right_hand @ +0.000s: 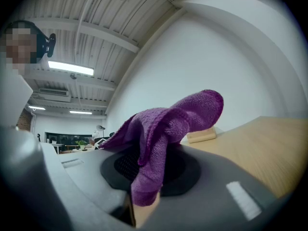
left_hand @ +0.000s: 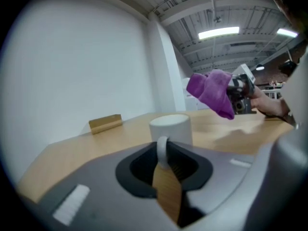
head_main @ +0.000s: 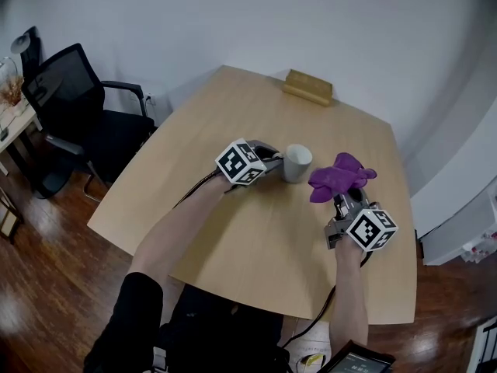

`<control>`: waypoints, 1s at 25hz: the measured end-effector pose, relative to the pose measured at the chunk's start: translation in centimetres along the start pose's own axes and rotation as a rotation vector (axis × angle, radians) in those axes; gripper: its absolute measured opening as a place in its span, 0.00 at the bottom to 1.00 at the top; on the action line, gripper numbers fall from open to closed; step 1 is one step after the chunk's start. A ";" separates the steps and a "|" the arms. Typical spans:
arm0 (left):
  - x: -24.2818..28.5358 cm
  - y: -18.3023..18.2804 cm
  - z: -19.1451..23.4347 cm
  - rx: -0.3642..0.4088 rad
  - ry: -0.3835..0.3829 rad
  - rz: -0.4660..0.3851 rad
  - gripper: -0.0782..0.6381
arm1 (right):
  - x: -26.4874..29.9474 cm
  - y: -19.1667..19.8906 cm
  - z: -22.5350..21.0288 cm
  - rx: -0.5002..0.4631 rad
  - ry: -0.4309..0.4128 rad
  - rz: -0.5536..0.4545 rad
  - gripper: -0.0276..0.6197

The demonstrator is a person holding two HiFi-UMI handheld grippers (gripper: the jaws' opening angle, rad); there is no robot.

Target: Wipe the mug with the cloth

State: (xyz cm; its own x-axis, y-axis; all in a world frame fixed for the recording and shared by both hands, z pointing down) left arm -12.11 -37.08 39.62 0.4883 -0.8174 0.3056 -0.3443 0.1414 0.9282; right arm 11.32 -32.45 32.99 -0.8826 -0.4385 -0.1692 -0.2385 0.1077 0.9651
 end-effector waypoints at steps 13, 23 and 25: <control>0.1 0.0 1.9 -0.071 -0.092 -0.009 0.27 | 0.2 0.3 0.0 0.008 -0.002 0.028 0.17; -2.9 0.6 2.0 -0.166 -0.137 -0.052 0.28 | 0.2 0.7 -0.5 0.164 -0.087 -0.064 0.17; -3.6 0.0 1.3 -0.210 -0.137 -0.086 0.28 | 0.3 1.1 -0.8 0.237 -0.150 -0.104 0.17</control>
State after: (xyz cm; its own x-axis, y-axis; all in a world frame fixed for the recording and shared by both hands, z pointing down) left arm -14.92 -34.84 38.25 0.3901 -0.8976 0.2055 -0.1256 0.1692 0.9775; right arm 11.15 -33.20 34.12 -0.8943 -0.3235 -0.3092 -0.4031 0.2820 0.8706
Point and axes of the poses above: the fingertips, and each gripper's own axes: x forward along the fingers, z to its left, y out of its underside, the point moved 7 cm from there along -x, backward along the fingers, and after that the axes turned 11 degrees about -y, right-handed, at the moved point
